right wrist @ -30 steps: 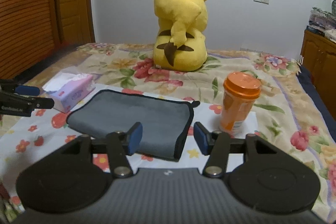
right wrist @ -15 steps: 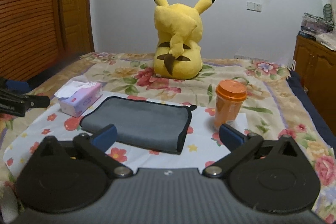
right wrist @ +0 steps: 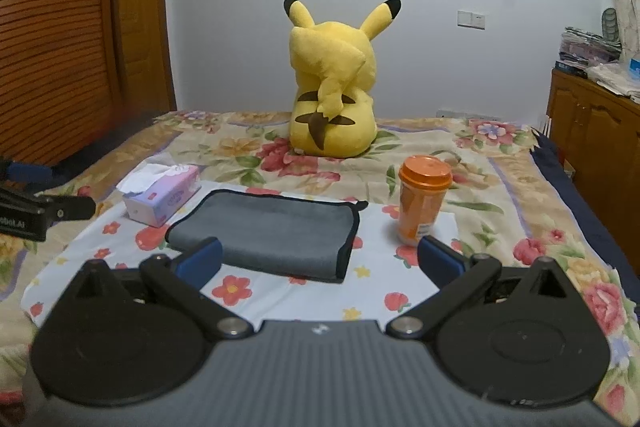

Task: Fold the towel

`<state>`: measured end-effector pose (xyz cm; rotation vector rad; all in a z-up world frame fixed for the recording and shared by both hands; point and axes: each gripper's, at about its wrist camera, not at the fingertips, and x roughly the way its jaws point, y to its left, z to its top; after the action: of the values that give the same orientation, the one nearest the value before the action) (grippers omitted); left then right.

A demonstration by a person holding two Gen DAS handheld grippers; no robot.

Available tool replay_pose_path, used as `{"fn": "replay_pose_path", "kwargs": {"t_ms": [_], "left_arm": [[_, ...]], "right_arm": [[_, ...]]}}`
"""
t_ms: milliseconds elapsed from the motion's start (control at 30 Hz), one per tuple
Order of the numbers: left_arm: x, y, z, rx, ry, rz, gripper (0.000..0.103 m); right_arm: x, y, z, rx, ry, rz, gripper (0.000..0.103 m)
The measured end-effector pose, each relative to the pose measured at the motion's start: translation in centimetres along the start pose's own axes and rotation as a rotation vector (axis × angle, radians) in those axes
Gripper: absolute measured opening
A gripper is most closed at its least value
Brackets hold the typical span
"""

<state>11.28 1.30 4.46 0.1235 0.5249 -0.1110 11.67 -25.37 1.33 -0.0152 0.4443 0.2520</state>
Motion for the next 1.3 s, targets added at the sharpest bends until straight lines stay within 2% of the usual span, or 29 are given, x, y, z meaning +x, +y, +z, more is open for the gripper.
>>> {"fn": "replay_pose_path", "kwargs": {"t_ms": [533,833,1300], "left_arm": [[-2.4,-1.1,-4.5,0.011,0.047,-0.032,0.103],[-2.9,-1.8,-6.7,-0.023,0.076,-0.037,0.103],[-3.7,-2.7,-8.9,-0.039,0.09,-0.017,0.103]], "right_arm": [[-2.0,1.7,-2.5,0.019,0.008,0.01,0.103],[-2.3,2.0,-4.6,0.039,0.037,-0.002,0.103],[-3.7,3.0,-6.3,0.031,0.041,0.0,0.103]]}}
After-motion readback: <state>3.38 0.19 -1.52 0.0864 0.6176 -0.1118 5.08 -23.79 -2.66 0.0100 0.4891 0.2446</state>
